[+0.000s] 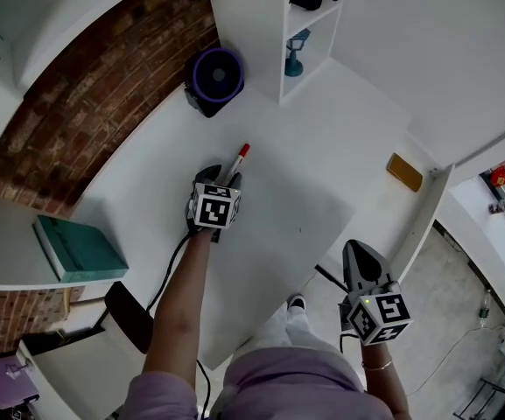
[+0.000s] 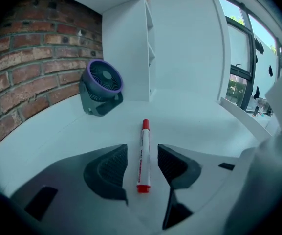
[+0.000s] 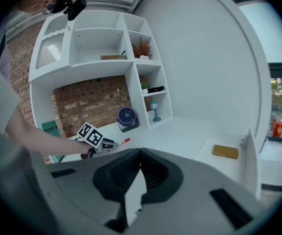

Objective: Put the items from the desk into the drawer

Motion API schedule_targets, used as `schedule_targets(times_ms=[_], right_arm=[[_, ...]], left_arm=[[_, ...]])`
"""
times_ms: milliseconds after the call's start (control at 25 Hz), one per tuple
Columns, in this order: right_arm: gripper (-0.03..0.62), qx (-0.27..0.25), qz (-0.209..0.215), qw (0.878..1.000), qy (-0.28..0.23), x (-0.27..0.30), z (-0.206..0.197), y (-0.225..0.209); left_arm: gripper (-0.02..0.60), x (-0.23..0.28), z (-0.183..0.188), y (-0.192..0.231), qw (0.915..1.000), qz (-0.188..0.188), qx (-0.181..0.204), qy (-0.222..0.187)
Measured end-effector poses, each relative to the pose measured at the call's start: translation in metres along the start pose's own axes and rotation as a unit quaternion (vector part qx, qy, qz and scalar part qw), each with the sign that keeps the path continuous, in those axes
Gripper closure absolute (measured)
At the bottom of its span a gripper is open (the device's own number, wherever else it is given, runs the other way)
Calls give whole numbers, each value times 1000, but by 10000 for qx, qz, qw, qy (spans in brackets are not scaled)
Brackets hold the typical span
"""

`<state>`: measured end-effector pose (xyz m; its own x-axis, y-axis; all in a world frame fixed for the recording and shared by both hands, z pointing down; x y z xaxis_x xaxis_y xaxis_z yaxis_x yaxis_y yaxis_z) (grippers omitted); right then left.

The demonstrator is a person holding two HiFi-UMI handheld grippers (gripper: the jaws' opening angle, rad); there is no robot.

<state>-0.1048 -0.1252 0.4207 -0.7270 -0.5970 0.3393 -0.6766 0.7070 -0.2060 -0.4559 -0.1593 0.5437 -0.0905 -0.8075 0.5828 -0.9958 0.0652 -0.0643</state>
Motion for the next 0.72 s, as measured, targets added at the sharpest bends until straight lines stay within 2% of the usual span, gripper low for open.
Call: schedule_targets(times_ms=[200,720], right_arm=[[591,63,-33,10000,33,5,-2,3],[590,95,-28,9999,89,12,-5,9]], left_arm=[[411,8,-5,3,9997,-65,37,226],[468,11,-4,-2,9983,-396,322,295]])
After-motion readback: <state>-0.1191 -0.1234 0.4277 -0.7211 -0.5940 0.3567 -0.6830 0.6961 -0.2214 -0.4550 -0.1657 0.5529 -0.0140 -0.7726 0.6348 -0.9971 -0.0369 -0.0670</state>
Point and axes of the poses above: the fingertips, and each gripper's own axes: x forward along the fingers, y to its left, z out of its top, the point moved 6 cm from there along -x, backward along the fingers, and after that the axes turned 5 degrees about -y, right-handed, at the moved point
